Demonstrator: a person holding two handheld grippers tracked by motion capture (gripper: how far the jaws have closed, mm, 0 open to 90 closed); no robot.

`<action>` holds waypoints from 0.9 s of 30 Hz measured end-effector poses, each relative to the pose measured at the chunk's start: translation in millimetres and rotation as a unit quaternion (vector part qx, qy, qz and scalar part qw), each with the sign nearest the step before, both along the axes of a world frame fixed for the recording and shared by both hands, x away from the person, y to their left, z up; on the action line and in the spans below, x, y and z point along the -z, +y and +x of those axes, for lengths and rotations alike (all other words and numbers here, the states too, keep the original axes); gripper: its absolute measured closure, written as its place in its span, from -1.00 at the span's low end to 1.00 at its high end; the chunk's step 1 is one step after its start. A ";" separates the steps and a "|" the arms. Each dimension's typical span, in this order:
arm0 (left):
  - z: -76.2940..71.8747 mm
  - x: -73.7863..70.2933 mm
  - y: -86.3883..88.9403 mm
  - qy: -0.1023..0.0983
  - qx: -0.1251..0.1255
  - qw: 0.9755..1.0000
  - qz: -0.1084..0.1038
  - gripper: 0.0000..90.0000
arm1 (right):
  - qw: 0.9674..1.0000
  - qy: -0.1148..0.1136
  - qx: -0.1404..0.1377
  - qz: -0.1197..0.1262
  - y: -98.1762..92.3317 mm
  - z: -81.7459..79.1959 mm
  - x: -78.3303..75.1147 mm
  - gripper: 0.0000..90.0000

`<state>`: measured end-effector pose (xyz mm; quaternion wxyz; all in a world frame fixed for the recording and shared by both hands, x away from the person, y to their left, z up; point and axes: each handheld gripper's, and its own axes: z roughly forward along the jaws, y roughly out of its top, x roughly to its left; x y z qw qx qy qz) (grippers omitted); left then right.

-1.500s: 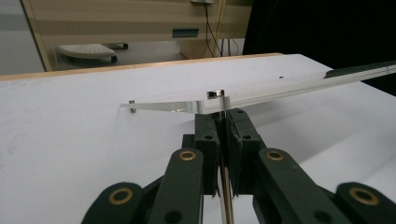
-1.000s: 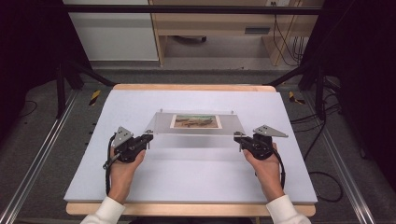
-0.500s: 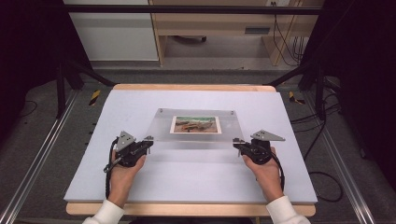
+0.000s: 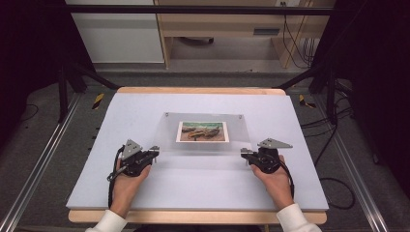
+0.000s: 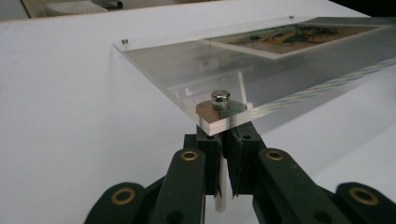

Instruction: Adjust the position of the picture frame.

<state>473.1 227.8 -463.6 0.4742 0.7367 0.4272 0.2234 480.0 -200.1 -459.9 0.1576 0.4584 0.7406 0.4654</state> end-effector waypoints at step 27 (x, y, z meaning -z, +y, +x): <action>-4.2 9.6 12.6 0.065 0.019 0.997 0.034 0.08 | 0.999 0.047 0.000 -0.014 -6.5 -8.1 8.3 0.19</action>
